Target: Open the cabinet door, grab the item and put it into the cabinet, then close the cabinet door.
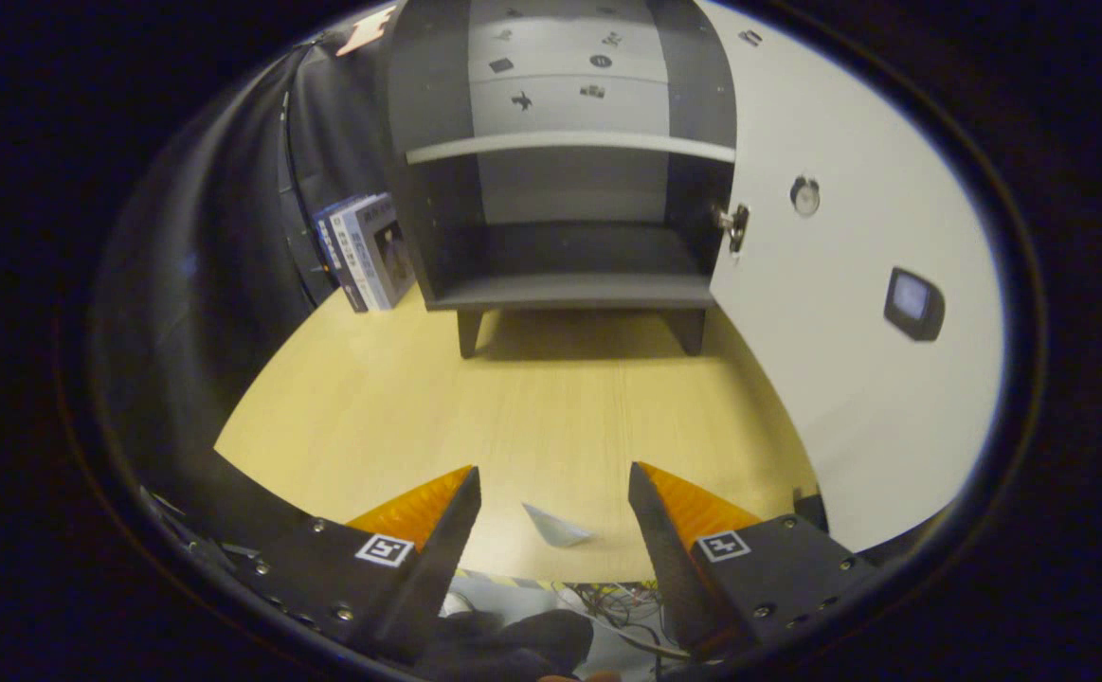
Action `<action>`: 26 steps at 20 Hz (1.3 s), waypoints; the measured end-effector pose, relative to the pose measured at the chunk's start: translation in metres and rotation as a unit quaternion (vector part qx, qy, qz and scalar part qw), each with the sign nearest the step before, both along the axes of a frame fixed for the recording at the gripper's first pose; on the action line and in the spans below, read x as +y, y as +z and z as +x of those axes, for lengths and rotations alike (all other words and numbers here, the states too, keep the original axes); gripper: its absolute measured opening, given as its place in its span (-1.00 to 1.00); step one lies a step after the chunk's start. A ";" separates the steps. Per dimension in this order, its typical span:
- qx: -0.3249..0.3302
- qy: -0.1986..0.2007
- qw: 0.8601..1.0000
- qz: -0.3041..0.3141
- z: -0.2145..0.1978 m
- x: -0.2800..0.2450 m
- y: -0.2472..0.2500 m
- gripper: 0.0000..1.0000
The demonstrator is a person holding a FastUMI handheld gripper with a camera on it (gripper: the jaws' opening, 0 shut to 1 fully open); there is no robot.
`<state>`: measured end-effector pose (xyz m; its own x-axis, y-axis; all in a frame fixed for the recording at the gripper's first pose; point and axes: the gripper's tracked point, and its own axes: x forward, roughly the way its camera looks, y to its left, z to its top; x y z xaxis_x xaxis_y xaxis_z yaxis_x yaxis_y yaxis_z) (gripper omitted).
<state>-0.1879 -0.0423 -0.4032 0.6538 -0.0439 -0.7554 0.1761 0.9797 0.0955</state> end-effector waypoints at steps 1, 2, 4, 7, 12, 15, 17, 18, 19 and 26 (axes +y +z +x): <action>0.016 -0.008 1.000 0.000 -0.002 -0.001 -0.015 0.86; 0.028 -0.014 1.000 0.004 -0.005 0.001 -0.029 0.86; 0.054 -0.023 0.998 0.012 -0.010 0.004 -0.053 0.86; 0.079 -0.037 0.996 0.008 -0.013 0.002 -0.075 0.86; 0.106 -0.058 0.993 0.014 -0.010 0.006 -0.096 0.56; 0.108 -0.053 0.993 0.010 -0.008 0.007 -0.095 -0.12; 0.109 -0.047 0.993 0.013 -0.006 0.010 -0.098 -0.12; 0.106 -0.044 0.993 0.016 -0.005 0.011 -0.098 -0.13; 0.105 -0.042 0.993 0.017 -0.003 0.011 -0.096 -0.12; 0.069 -0.041 0.997 0.020 0.019 0.000 -0.047 -0.12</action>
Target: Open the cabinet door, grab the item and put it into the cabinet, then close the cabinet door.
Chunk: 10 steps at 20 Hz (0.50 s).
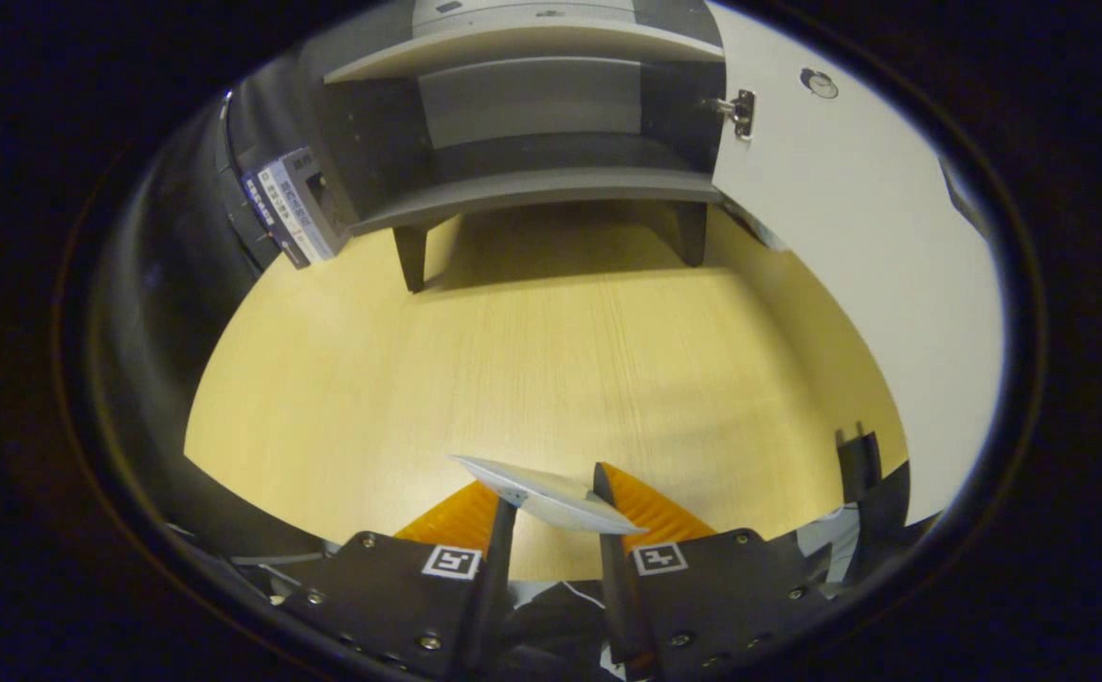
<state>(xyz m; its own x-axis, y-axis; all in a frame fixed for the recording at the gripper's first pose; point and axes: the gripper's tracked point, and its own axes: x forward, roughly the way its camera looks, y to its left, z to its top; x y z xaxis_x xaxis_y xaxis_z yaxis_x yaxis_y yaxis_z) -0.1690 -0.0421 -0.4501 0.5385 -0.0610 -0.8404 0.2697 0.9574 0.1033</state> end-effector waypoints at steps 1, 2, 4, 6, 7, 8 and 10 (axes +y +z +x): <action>-0.005 -0.001 1.000 0.004 0.006 -0.002 0.012 -0.12; -0.013 -0.001 1.000 0.006 0.014 -0.004 0.025 -0.13; -0.031 0.002 1.000 0.005 0.031 -0.010 0.055 -0.12; -0.050 0.006 0.999 -0.001 0.051 -0.017 0.088 -0.13; -0.062 0.007 0.998 -0.002 0.061 -0.020 0.106 -0.12; -0.073 0.008 0.997 -0.003 0.070 -0.024 0.123 -0.12; -0.092 0.011 0.996 -0.010 0.089 -0.032 0.159 -0.13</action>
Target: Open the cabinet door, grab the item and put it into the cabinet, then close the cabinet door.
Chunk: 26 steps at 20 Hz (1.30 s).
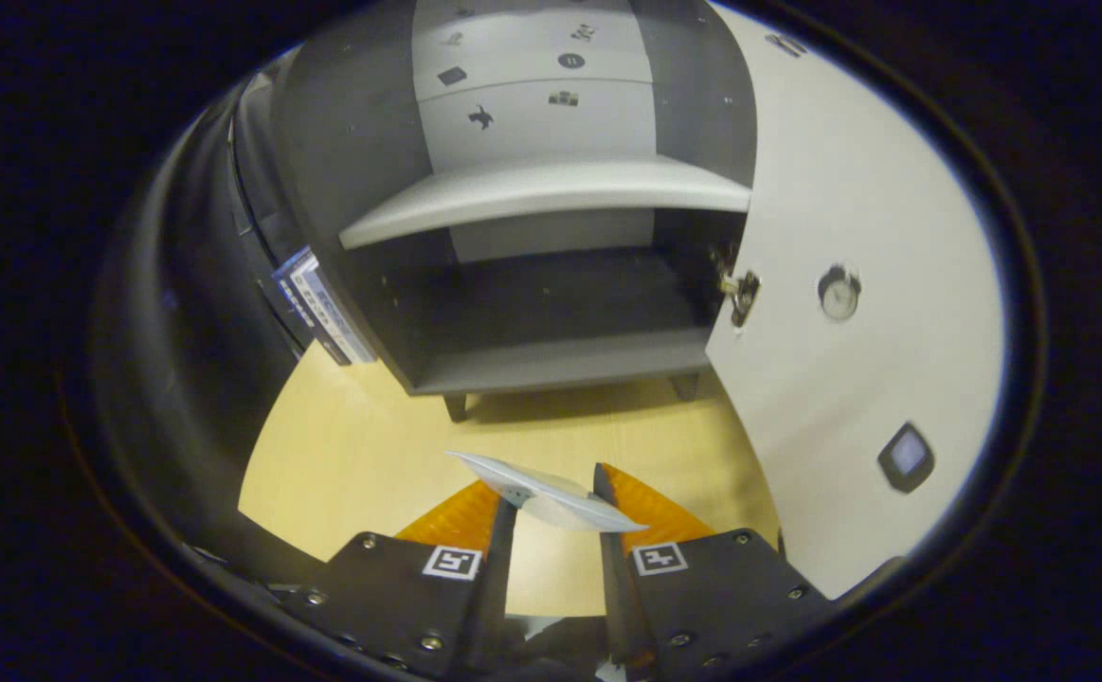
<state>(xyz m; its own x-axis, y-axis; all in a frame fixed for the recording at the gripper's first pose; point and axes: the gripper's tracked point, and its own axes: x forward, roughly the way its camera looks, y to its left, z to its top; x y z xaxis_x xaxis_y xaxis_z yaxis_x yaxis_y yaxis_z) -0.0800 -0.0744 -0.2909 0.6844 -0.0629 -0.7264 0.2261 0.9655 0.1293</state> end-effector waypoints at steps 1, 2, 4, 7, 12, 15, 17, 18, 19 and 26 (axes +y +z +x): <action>-0.006 0.004 1.000 -0.002 0.008 -0.005 0.018 -0.13; -0.014 0.008 1.000 -0.003 0.018 -0.008 0.034 -0.13; -0.029 0.017 0.999 0.002 0.037 -0.012 0.062 -0.13; -0.051 0.018 0.999 0.005 0.064 -0.025 0.100 -0.13; -0.081 0.008 0.996 0.030 0.113 -0.036 0.141 -0.14; -0.091 -0.003 0.995 0.035 0.138 -0.044 0.148 -0.13; -0.094 -0.007 0.995 0.025 0.155 -0.051 0.147 -0.14; -0.094 -0.009 0.995 0.018 0.164 -0.055 0.145 -0.14; -0.091 -0.011 0.996 0.012 0.171 -0.058 0.143 -0.14; -0.065 -0.015 0.997 -0.030 0.197 -0.071 0.114 -0.13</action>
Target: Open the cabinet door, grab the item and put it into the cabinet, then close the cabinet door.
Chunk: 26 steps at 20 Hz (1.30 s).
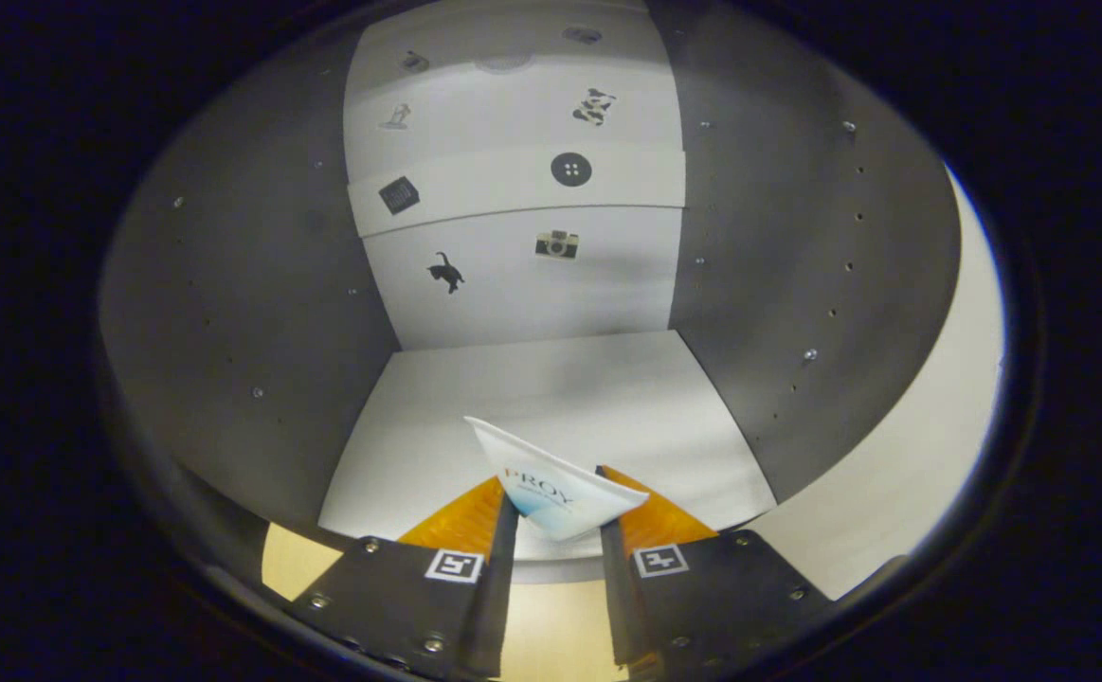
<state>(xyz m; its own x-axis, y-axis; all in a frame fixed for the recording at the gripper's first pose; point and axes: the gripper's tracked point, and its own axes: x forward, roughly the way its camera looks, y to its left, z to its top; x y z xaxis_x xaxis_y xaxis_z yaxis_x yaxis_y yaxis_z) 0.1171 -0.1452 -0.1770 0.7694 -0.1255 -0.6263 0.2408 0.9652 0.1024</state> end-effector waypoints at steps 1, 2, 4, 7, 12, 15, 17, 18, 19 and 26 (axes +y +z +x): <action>0.001 0.002 1.000 -0.004 0.001 0.001 -0.001 -0.13; 0.004 0.005 1.000 -0.006 0.002 0.003 -0.004 -0.13; 0.007 0.010 1.000 -0.007 0.004 0.006 -0.007 -0.13; 0.006 0.010 1.000 -0.006 0.008 0.010 -0.007 -0.13; -0.002 0.006 1.000 0.015 0.011 0.015 -0.003 0.38; -0.020 0.000 1.000 0.021 0.011 0.014 0.007 0.90; -0.036 0.003 0.999 0.028 0.008 0.017 0.016 0.98; -0.047 0.007 0.998 0.032 0.007 0.018 0.022 1.00; -0.055 0.011 0.998 0.035 0.004 0.020 0.027 0.99; -0.125 0.011 0.992 0.028 -0.040 0.019 0.076 0.99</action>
